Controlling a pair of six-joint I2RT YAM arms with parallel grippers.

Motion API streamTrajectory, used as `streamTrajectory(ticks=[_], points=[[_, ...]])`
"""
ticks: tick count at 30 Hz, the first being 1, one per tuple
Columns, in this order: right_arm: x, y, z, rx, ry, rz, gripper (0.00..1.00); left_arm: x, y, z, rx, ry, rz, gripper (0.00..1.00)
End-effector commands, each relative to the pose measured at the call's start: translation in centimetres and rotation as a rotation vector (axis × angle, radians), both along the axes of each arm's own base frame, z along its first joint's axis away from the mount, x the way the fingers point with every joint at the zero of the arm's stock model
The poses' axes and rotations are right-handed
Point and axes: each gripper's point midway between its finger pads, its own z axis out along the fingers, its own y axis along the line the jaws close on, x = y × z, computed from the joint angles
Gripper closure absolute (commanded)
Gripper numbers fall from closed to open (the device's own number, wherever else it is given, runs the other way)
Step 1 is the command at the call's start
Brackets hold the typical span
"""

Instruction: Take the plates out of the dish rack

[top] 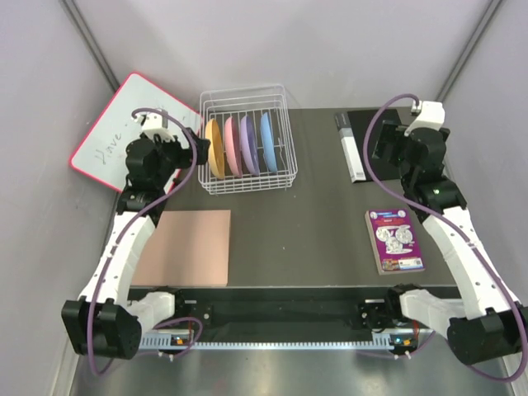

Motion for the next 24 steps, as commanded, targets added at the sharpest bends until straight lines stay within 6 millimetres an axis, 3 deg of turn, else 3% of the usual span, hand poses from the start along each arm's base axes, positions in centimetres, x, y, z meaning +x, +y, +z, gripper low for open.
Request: streamTrajectory(ticks=[1,5,9,10,12,14,15,16,17,18,19,21,23,24], points=[[-1.1,0.2,1.2,-0.019,-0.070,0.055,0.00,0.3,-1.5,4.2,-0.020,-0.121,-0.079,0.01],[-0.7,0.8,0.9,-0.025,-0.067,0.091,0.00,-0.7,-5.7,4.4,-0.038,-0.172,-0.350,0.01],[0.6,0.9,-0.7,-0.035,-0.011,0.084,0.00,1.6,-7.2,3.9,-0.081,-0.147,-0.428,0.01],[0.9,0.9,-0.7,-0.029,-0.009,0.083,0.00,3.0,-7.4,2.6,-0.098,-0.111,-0.428,0.03],[1.4,1.2,-1.7,-0.023,0.023,0.085,0.00,4.6,-8.3,2.5,-0.101,-0.120,-0.409,0.10],[1.6,1.3,-2.4,-0.013,0.033,0.088,0.00,6.6,-9.3,0.1,-0.039,-0.082,-0.366,0.10],[1.8,1.4,-2.8,-0.013,0.042,0.089,0.00,6.8,-11.4,1.1,-0.017,-0.099,-0.383,0.10],[1.9,1.5,-3.3,-0.013,0.053,0.091,0.00,8.4,-11.7,-0.4,0.015,-0.070,-0.324,0.09],[1.9,1.4,-3.6,-0.014,0.059,0.086,0.00,8.8,-12.5,-0.9,0.050,-0.061,-0.318,0.09],[2.1,1.4,-4.0,-0.016,0.068,0.085,0.00,9.1,-14.3,0.1,0.056,-0.082,-0.328,0.09],[2.1,1.3,-4.1,-0.015,0.070,0.079,0.00,10.0,-14.7,-1.0,0.064,-0.059,-0.295,0.10],[2.3,1.3,-4.6,-0.017,0.079,0.081,0.00,10.3,-16.4,-0.3,0.065,-0.069,-0.286,0.10],[2.4,1.3,-5.0,-0.019,0.090,0.078,0.00,11.2,-16.6,-0.7,0.100,-0.065,-0.211,0.12],[2.4,1.3,-5.3,-0.021,0.099,0.079,0.00,11.2,-17.6,-0.9,0.116,-0.061,-0.201,0.12]])
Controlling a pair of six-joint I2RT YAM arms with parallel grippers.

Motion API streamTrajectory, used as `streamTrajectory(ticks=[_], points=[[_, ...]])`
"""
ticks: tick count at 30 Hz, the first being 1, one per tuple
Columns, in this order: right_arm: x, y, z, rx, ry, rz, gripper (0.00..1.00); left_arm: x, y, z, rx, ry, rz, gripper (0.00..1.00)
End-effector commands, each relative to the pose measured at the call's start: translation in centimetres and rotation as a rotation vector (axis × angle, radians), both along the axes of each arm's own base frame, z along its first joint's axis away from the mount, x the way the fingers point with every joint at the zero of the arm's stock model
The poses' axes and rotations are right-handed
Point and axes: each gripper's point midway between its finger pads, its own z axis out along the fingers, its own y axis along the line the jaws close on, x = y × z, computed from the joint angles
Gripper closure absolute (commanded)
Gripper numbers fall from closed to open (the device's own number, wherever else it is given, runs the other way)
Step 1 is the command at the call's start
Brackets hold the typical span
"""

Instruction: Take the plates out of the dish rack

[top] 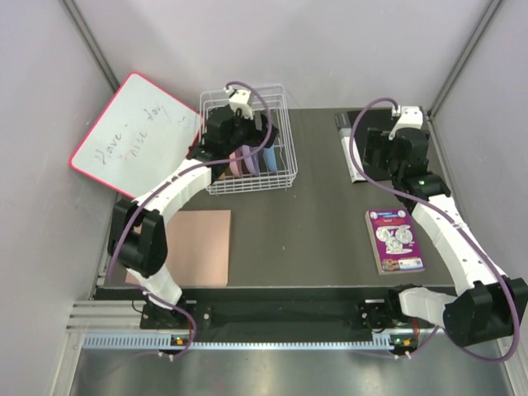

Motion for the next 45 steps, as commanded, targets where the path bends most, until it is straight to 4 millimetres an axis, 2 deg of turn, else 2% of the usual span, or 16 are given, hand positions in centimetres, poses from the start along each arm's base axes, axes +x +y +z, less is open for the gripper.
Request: streamTrajectory(ticks=[1,8,16,18,21,25,26,29,31,32,33,35,38,41,42,45], points=[[0.7,-0.2,0.1,0.016,-0.023,-0.013,0.00,2.2,0.2,3.7,0.052,-0.116,0.185,0.12],[0.7,-0.5,0.3,0.021,-0.026,-0.030,0.01,2.5,-0.3,2.6,0.131,-0.101,0.343,0.16],[0.5,-0.7,-0.2,0.032,-0.017,-0.043,0.00,2.5,-2.0,-0.2,0.227,-0.063,0.429,0.18],[0.4,-0.8,-0.4,0.030,-0.009,-0.045,0.00,2.4,-2.4,-0.9,0.239,-0.059,0.441,0.21],[0.4,-1.0,-0.5,0.027,-0.002,-0.051,0.00,2.3,-2.0,-1.8,0.261,-0.046,0.498,0.27],[0.3,-1.1,-0.5,0.028,-0.001,-0.054,0.00,2.4,-1.5,-2.8,0.281,-0.033,0.537,0.42],[0.3,-1.1,-0.5,0.029,-0.001,-0.056,0.00,2.4,-1.3,-2.8,0.288,-0.037,0.555,0.51],[0.3,-1.1,-0.5,0.029,0.000,-0.057,0.00,2.5,-1.4,-3.8,0.320,-0.032,0.566,0.67],[0.2,-1.2,-0.6,0.025,0.003,-0.060,0.00,2.5,-1.5,-4.2,0.333,-0.031,0.571,0.70],[0.2,-1.3,-0.5,0.023,0.001,-0.066,0.00,2.5,-1.4,-4.5,0.342,-0.031,0.582,0.82],[0.2,-1.4,-0.6,0.022,0.005,-0.069,0.00,2.5,-1.5,-4.8,0.348,-0.029,0.584,0.89],[0.3,-1.4,-0.7,0.023,0.008,-0.070,0.00,2.4,-1.5,-4.9,0.365,-0.040,0.611,1.00],[0.3,-1.4,-0.9,0.022,0.013,-0.068,0.00,2.1,-2.0,-4.3,0.380,-0.080,0.632,1.00],[0.4,-1.4,-1.1,0.021,0.019,-0.068,0.00,1.5,-1.9,-2.6,0.429,-0.163,0.715,1.00],[0.4,-1.2,-1.2,0.025,0.022,-0.064,0.00,1.1,-1.0,-2.1,0.501,-0.185,0.771,1.00],[0.4,-1.3,-1.3,0.030,0.024,-0.066,0.00,0.5,-1.5,-0.3,0.568,-0.256,0.824,1.00]])
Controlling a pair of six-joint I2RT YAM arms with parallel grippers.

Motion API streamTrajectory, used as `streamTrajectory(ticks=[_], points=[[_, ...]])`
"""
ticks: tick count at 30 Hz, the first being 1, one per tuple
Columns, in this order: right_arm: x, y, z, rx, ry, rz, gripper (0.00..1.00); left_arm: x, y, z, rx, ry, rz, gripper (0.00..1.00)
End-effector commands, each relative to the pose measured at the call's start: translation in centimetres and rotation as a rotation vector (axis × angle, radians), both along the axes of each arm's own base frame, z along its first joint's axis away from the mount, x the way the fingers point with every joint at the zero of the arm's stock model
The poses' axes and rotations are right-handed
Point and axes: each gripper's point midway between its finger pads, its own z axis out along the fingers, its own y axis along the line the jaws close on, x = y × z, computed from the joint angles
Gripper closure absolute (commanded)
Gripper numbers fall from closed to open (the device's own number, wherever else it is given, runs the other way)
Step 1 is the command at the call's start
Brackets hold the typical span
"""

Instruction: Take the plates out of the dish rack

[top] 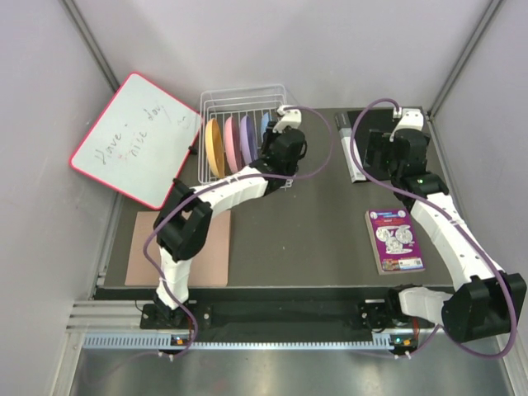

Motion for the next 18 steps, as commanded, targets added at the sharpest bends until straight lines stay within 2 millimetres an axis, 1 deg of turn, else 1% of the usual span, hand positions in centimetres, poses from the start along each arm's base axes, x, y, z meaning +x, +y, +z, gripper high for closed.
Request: streamTrajectory(ticks=[1,5,6,8,9,10,11,12,13,16,18], points=[[0.3,-0.4,0.3,0.021,-0.013,-0.024,0.01,-0.9,0.2,4.7,0.122,-0.137,0.137,1.00],[0.2,-0.2,-0.1,0.027,-0.005,-0.014,0.00,-0.9,-0.2,5.3,0.133,-0.146,0.132,1.00],[0.2,-0.2,-0.1,0.029,-0.002,-0.016,0.00,-0.9,-0.3,5.0,0.125,-0.140,0.126,1.00],[0.2,-0.2,-0.3,0.029,0.001,-0.015,0.00,-1.0,-0.2,5.0,0.118,-0.134,0.128,1.00],[0.2,-0.2,-0.3,0.027,0.002,-0.013,0.00,-1.0,-0.4,4.7,0.112,-0.130,0.119,1.00],[0.2,-0.1,-0.3,0.025,0.002,-0.008,0.00,-1.1,-0.6,4.8,0.105,-0.134,0.106,1.00],[0.2,-0.1,-0.4,0.026,0.006,-0.004,0.00,-1.2,-0.6,5.2,0.101,-0.137,0.100,1.00],[0.2,-0.1,-0.4,0.026,0.006,-0.002,0.00,-1.2,-0.6,6.1,0.092,-0.147,0.110,1.00],[0.2,0.0,-0.5,0.026,0.008,-0.001,0.00,-1.4,-0.8,6.5,0.103,-0.143,0.109,1.00],[0.4,-0.1,-0.9,0.027,0.018,-0.005,0.00,-1.7,-1.0,9.4,0.086,-0.180,0.088,1.00],[0.4,-0.1,-1.0,0.029,0.020,-0.008,0.01,-1.9,-0.6,11.0,0.109,-0.199,0.105,1.00]])
